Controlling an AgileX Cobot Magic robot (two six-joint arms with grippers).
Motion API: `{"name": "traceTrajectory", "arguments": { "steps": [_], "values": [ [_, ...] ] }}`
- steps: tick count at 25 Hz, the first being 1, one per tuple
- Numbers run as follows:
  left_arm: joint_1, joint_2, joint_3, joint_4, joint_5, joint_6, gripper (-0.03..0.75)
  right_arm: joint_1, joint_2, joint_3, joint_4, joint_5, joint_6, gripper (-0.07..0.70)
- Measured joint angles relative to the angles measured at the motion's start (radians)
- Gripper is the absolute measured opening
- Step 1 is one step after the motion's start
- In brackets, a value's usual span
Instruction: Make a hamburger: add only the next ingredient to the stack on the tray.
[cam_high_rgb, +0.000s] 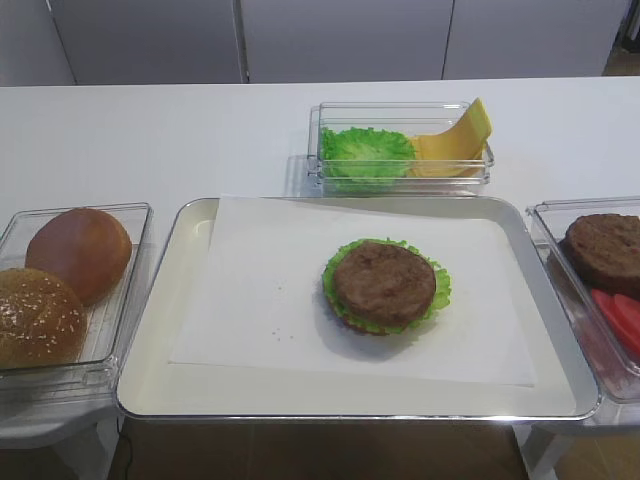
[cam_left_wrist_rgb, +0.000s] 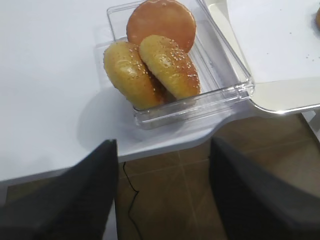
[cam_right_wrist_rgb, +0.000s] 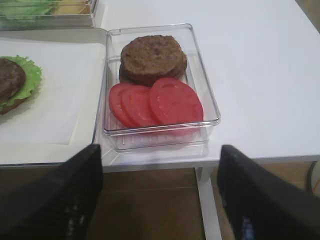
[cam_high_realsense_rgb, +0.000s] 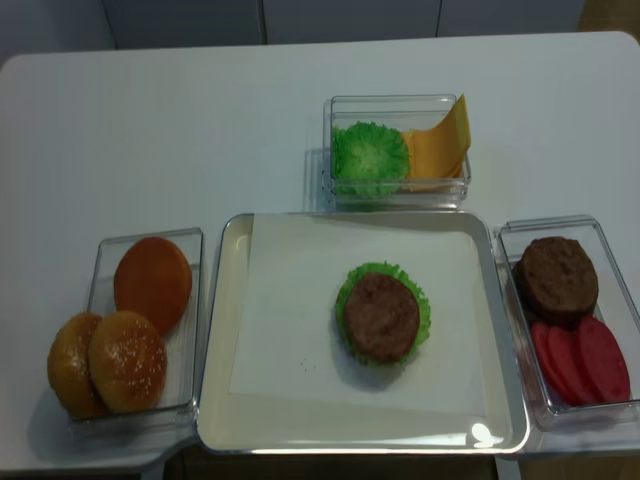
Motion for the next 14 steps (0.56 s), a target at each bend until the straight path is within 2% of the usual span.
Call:
{"name": "traceTrajectory", "arguments": {
  "steps": [14],
  "values": [
    [0.0, 0.0, 0.0, 0.0, 0.0, 0.0, 0.428, 0.0, 0.0, 0.011, -0.005, -0.007, 0.0, 0.543]
  ]
}}
